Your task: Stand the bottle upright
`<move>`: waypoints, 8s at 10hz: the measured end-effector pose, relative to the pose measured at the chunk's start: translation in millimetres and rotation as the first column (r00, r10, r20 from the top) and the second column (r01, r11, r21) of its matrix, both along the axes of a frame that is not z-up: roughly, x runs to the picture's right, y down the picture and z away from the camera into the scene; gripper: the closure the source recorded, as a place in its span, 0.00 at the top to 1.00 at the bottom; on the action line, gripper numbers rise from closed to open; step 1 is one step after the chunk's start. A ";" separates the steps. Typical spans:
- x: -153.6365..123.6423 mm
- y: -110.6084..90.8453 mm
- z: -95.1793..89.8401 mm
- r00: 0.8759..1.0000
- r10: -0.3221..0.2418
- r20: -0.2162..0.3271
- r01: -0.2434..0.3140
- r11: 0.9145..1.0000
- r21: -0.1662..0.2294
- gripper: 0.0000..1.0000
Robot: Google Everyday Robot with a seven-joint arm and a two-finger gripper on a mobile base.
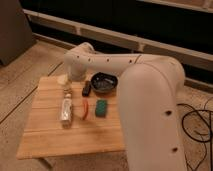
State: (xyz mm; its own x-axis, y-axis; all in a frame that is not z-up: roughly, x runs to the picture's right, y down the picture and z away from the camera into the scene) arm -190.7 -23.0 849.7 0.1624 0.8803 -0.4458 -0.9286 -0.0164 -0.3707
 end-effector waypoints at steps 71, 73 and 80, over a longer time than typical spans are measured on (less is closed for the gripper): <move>-151.0 10.2 -28.6 0.636 -0.620 0.460 -0.053 0.559 0.827 0.32; -151.0 14.8 -25.8 0.633 -0.621 0.462 -0.036 0.573 0.819 0.51; -143.8 21.7 -16.2 0.631 -0.625 0.459 0.008 0.597 0.802 0.80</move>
State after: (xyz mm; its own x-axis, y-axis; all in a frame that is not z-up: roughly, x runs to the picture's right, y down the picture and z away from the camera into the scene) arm -334.5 -1.4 833.5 0.4549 0.6482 0.6107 -0.2989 0.7571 -0.5810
